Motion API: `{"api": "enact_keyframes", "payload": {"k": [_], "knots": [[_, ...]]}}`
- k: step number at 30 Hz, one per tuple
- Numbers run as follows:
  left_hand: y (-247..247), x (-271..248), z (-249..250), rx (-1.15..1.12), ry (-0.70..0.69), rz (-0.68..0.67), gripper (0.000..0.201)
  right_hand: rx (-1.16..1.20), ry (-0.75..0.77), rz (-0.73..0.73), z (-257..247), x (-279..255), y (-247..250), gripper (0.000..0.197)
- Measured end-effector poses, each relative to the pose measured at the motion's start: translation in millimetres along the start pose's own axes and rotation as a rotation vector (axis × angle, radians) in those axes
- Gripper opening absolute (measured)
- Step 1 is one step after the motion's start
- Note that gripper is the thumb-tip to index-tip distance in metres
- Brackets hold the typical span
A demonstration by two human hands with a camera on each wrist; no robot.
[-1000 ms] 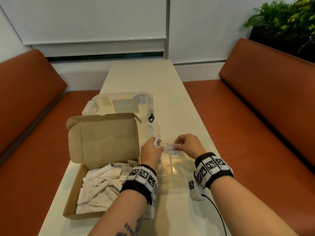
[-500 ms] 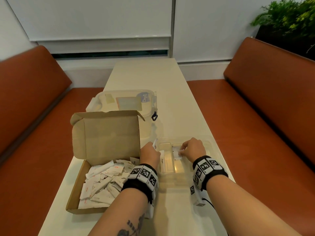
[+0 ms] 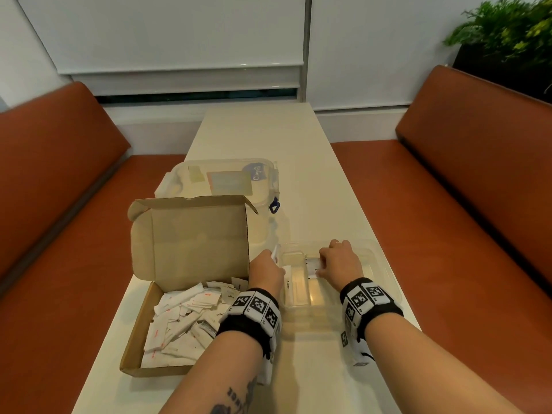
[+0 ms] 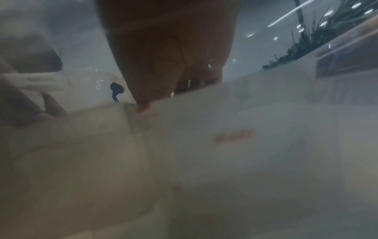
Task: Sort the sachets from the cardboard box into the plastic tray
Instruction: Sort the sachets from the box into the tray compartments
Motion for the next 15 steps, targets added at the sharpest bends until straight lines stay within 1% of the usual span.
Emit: {"api": "enact_keyframes", "payload": {"k": [5,7,8,10,12,13,14,15], "knots": [[-0.1,1.2,-1.3,0.012,-0.008,-0.008,0.022,0.031,-0.03,-0.001,-2.8,0.5,1.0,0.017],[-0.6,0.5,-0.7,0.01,-0.025,-0.008,0.024,0.083,-0.045,0.03,-4.3,0.6,5.1,0.014],[-0.5,-0.3,0.3,0.009,-0.032,-0.003,0.026,0.131,-0.055,0.056,-5.8,0.6,8.0,0.017],[1.2,-2.1,3.0,-0.035,-0.027,0.039,0.032,0.241,-0.068,0.13,-10.7,0.4,15.8,0.026],[4.8,-4.3,8.6,-0.105,-0.049,0.11,0.031,0.394,-0.077,0.182,-18.9,-0.1,24.1,0.026],[6.5,-5.2,12.6,-0.157,-0.079,0.128,0.028,0.503,-0.078,0.177,-23.7,-0.4,26.5,0.026],[7.5,-5.4,16.5,-0.262,-0.108,0.118,0.024,0.63,-0.071,0.15,-28.7,-1.0,28.2,0.026],[8.4,-6.2,20.7,-0.412,-0.123,0.081,0.021,0.761,-0.061,0.097,-35.0,-2.2,29.4,0.025]]}}
Point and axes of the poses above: each hand's wrist, its own x-axis towards the middle knuckle, its own y-axis out of the back of the hand, z = x × y, the point moved 4 cm from there along x, towards the middle knuckle, and after that the axes turned 10 degrees about y, right-handed, at the moved point
